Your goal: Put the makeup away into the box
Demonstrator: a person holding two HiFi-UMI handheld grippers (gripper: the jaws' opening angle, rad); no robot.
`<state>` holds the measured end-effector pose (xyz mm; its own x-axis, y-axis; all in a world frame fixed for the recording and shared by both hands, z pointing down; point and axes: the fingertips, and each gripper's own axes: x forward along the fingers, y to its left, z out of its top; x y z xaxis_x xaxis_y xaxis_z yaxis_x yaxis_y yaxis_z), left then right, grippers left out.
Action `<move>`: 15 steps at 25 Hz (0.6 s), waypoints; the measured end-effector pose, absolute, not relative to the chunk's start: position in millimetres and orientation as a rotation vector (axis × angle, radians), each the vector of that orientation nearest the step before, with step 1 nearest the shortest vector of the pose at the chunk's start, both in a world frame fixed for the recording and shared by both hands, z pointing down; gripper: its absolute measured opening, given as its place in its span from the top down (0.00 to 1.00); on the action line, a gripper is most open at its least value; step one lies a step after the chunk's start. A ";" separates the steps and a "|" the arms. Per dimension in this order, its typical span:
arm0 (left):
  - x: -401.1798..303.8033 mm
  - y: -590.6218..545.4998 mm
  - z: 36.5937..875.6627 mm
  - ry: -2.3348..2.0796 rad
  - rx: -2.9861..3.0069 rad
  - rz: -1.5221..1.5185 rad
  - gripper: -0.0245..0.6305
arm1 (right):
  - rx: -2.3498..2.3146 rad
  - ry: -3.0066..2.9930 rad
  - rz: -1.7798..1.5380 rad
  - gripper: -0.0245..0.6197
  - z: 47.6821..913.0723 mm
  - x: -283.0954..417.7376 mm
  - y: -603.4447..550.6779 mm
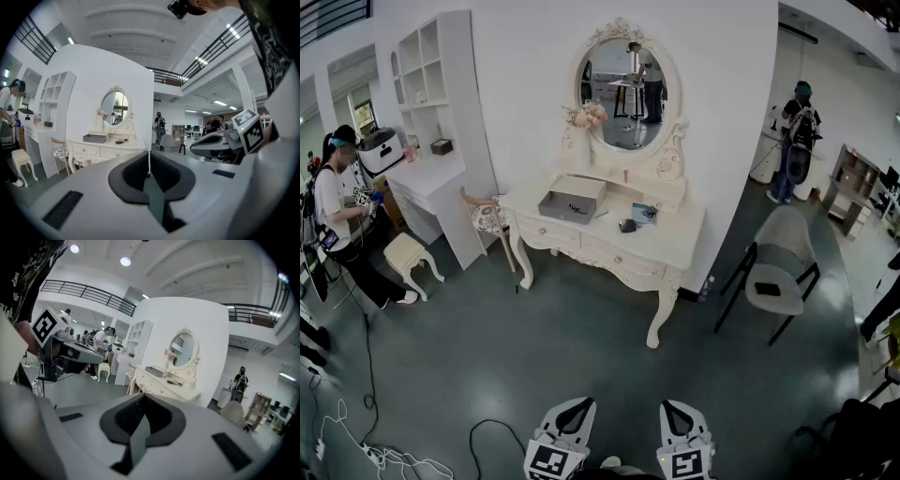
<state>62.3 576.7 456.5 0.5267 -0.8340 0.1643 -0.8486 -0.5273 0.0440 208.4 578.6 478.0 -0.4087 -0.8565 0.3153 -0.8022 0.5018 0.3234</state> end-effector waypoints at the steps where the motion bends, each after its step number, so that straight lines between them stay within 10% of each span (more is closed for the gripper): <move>1: 65.0 577.6 456.2 -1.464 2.649 0.195 0.93 | 1.371 -2.314 -0.156 0.95 476.6 210.7 579.4; 15: 77.4 580.9 466.4 -1.457 2.686 0.270 0.93 | 1.422 -2.377 -0.095 0.95 475.9 217.8 574.3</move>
